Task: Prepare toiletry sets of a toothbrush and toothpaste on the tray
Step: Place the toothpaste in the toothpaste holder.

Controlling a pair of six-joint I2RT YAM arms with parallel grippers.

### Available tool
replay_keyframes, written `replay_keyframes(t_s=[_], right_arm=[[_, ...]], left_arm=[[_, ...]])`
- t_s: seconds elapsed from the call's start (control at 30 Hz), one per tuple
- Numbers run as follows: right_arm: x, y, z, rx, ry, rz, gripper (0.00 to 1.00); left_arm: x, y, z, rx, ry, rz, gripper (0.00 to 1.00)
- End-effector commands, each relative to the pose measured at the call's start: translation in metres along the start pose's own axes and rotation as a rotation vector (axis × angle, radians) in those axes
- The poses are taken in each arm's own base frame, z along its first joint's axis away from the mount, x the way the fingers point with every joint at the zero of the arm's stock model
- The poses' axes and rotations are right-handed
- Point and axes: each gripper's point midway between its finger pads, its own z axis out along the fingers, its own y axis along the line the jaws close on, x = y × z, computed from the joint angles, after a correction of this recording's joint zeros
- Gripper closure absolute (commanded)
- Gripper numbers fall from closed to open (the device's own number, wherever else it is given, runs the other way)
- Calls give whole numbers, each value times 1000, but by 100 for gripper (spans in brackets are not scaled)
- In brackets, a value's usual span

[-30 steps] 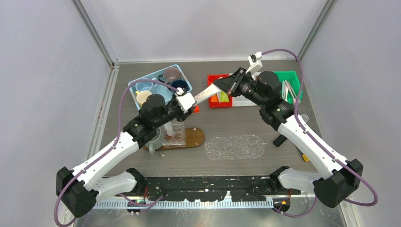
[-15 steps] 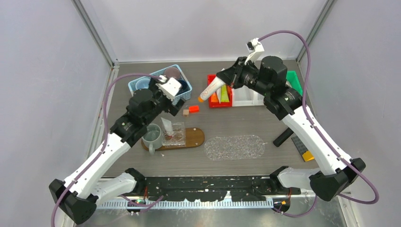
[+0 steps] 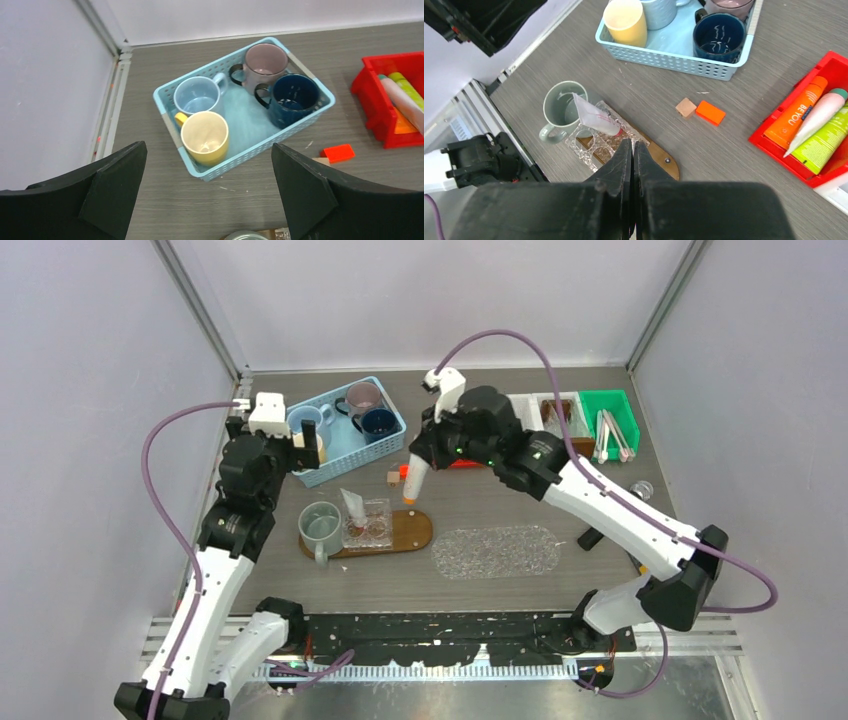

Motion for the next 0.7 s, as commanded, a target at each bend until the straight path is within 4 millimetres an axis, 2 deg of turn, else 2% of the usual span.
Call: replay_keyframes(t_s=[0.0,0.37,0.67], right_arm=[[-32,15,4,43,-111,-91,99],[-18,60,39,53,-135,-179,99],[-11,73,65,53,-147,-180,99]], left_arm=[[0,23,-6,-127,-37,-69,0],[6,67,-29,-364,-93,-46,0],[6,69,-32,-376,-109,-52,0]])
